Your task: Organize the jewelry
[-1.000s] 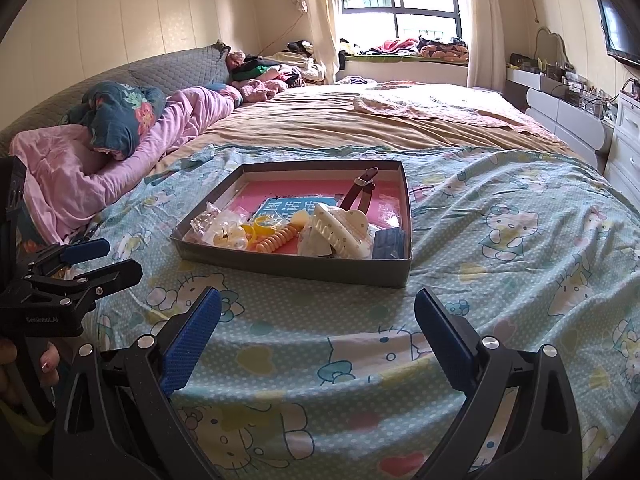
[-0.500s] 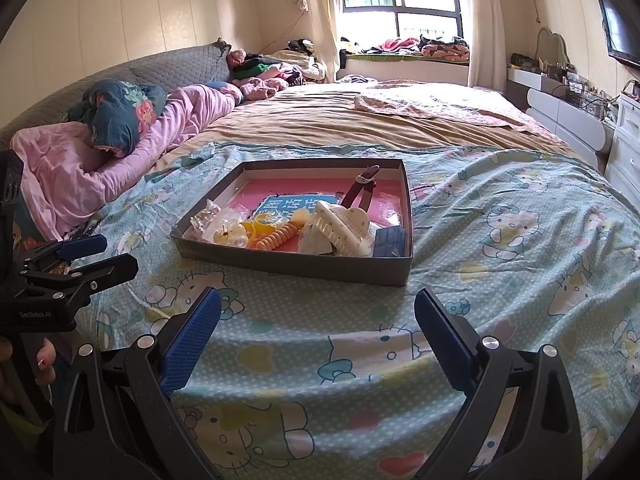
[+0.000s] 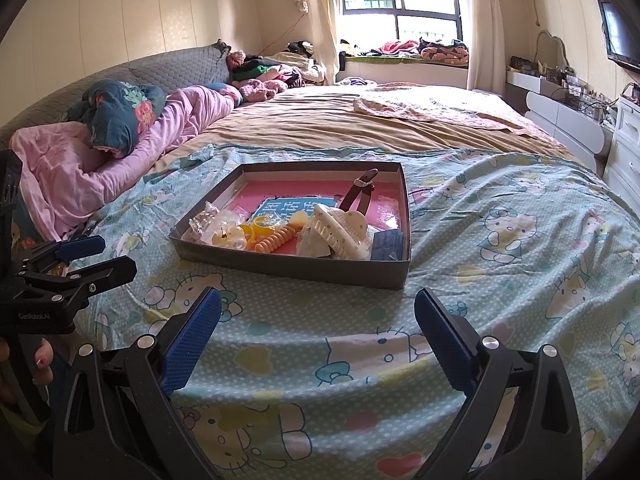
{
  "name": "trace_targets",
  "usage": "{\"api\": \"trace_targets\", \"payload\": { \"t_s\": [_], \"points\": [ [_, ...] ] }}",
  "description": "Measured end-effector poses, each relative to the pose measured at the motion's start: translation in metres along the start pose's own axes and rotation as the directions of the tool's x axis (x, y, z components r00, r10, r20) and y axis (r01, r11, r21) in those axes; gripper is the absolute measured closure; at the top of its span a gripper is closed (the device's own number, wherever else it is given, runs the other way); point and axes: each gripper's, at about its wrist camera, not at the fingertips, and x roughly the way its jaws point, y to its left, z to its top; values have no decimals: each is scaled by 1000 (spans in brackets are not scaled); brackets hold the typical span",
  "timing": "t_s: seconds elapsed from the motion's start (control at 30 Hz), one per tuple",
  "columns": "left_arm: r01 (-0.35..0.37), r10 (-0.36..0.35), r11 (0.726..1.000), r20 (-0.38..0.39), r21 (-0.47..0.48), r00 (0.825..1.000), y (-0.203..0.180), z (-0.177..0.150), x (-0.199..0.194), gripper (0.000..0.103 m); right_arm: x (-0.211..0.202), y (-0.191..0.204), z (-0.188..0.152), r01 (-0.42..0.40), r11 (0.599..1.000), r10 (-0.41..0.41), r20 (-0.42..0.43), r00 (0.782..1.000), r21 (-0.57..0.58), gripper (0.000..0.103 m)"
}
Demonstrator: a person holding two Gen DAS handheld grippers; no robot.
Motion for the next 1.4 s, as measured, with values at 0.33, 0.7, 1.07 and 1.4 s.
{"api": "trace_targets", "payload": {
  "t_s": [0.33,0.7,1.07,1.4],
  "points": [
    [3,-3,1000,-7,-3,1000,-1,0,-2,9,1,0,0,2,1000,-2,-2,1000,-3,7],
    [59,-61,997,-44,-56,997,14,3,8,9,9,-19,6,57,998,-57,4,998,3,7],
    [-144,118,966,-129,-216,985,87,19,49,9,42,-135,21,331,932,-330,-29,943,149,5],
    [-487,397,804,-303,-342,867,239,48,142,9,109,-254,22,520,822,-473,-230,850,231,5]
  ]
}}
